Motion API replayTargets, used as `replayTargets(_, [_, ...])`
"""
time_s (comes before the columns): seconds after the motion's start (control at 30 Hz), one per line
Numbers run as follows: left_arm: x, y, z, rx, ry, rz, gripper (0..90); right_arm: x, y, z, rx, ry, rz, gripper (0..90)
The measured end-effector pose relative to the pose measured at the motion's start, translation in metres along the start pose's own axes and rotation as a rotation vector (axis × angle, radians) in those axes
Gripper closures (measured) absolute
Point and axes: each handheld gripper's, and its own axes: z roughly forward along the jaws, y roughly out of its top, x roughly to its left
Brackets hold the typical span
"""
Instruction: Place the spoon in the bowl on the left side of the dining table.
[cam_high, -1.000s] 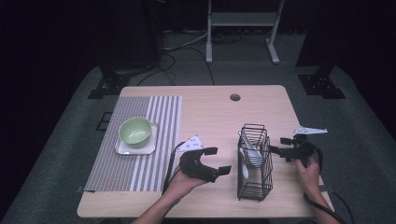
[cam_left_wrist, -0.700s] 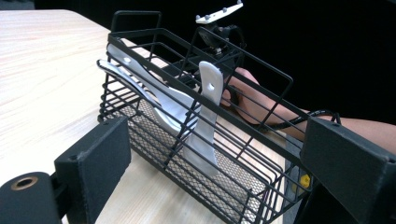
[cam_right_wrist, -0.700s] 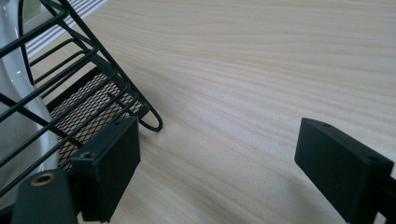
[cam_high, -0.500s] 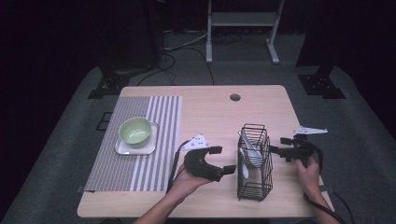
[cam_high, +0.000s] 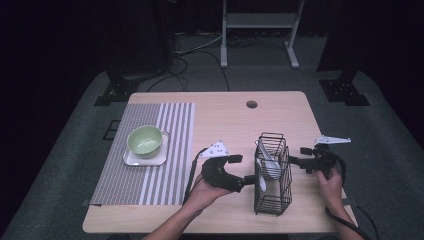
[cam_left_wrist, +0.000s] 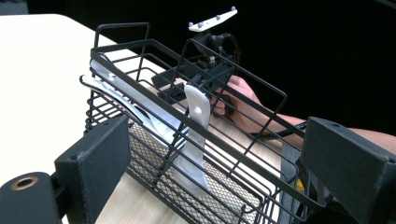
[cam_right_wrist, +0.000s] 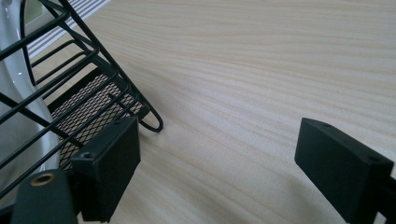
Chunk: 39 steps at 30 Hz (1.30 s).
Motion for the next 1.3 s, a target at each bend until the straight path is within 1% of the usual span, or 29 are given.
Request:
replayTargets(0.17, [-0.001, 0.003, 0.004, 0.006, 0.003, -0.005, 7.6, 0.0, 0.0, 0.0, 0.0, 0.0, 0.0, 13.1])
replayTargets(0.27, [-0.001, 0.004, 0.006, 0.01, 0.005, 0.0, 8.7, 0.0, 0.0, 0.0, -0.001, 0.001, -0.002, 13.1])
replayTargets(0.4, [-0.001, 0.005, 0.01, 0.005, 0.01, -0.008, 8.8, 0.0, 0.0, 0.0, -0.003, 0.002, -0.001, 13.1])
replayTargets(0.47, [-0.001, 0.005, 0.011, 0.006, 0.009, -0.006, 11.8, 0.0, 0.0, 0.0, -0.003, 0.002, 0.0, 13.1])
replayTargets(0.63, [-0.002, 0.006, 0.016, 0.014, 0.033, -0.017, 13.7, 0.0, 0.0, 0.0, -0.004, 0.002, 0.0, 13.1])
replayTargets(0.7, [-0.003, 0.006, 0.017, 0.014, 0.037, -0.021, 17.7, 0.0, 0.0, 0.0, -0.003, 0.003, 0.001, 13.1])
replayTargets(0.73, [-0.003, 0.007, 0.02, 0.023, 0.045, -0.023, 19.2, 0.0, 0.0, 0.0, -0.003, 0.003, 0.001, 13.1])
replayTargets(0.77, [-0.003, 0.007, 0.021, 0.023, 0.05, -0.027, 19.4, 0.0, 0.0, 0.0, -0.003, 0.003, 0.001, 13.1])
replayTargets(0.9, [-0.003, 0.007, 0.025, 0.027, 0.054, -0.032, 25.9, 0.0, 0.0, -0.001, -0.006, 0.005, 0.004, 13.1])
replayTargets(1.0, [-0.004, 0.007, 0.026, 0.03, 0.072, -0.024, 30.7, 0.0, 0.0, -0.001, -0.008, 0.006, 0.004, 13.1])
replayTargets(1.07, [-0.005, 0.006, 0.025, 0.023, 0.075, -0.018, 34.6, 0.0, 0.0, -0.001, -0.008, 0.007, 0.005, 13.1])
replayTargets(1.1, [-0.005, 0.007, 0.025, 0.012, 0.081, -0.012, 36.5, 0.0, 0.0, -0.001, -0.009, 0.007, 0.004, 13.1])
replayTargets(1.17, [-0.006, 0.007, 0.026, 0.01, 0.089, -0.008, 40.9, 0.0, 0.0, -0.001, -0.01, 0.008, 0.006, 13.1])
replayTargets(1.27, [-0.005, 0.007, 0.027, 0.018, 0.087, -0.015, 46.8, 0.0, 0.0, -0.001, -0.009, 0.008, 0.005, 13.1])
replayTargets(1.3, [-0.004, 0.007, 0.027, 0.021, 0.084, -0.018, 47.5, 0.0, 0.0, -0.001, -0.009, 0.008, 0.005, 13.1])
